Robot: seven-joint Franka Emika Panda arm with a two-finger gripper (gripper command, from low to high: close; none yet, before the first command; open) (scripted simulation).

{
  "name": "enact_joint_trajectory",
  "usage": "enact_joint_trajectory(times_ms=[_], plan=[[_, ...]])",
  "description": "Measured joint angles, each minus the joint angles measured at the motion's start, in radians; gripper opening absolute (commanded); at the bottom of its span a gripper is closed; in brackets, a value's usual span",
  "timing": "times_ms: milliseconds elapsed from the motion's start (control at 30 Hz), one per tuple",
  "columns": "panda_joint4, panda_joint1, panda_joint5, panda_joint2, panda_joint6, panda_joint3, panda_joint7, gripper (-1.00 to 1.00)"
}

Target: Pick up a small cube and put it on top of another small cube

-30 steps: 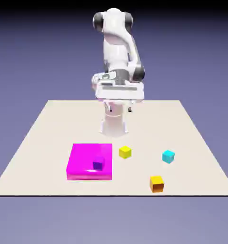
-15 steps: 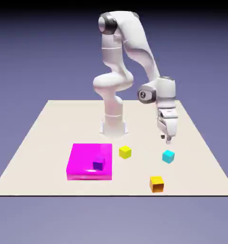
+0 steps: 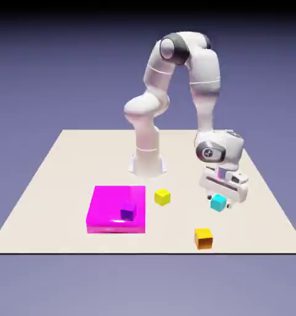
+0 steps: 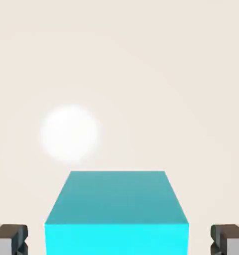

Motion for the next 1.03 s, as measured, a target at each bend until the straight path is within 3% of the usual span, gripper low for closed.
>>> enact_joint_trajectory(times_ms=[233,733,900,933,1033], plan=[[-0.054,-0.075,0.175,-0.233,-0.183,0.117,-0.159,-1.00],[0.311,0.084,0.651,-0.058,-0.353,-0.415,-0.716,-1.00],[0.327,-0.007,0.734,0.086,-0.226,-0.327,-0.768,-1.00],[0.329,-0.022,0.748,0.111,-0.205,-0.312,-0.777,1.00],[0.326,0.001,0.727,0.075,-0.236,-0.334,-0.764,1.00]])
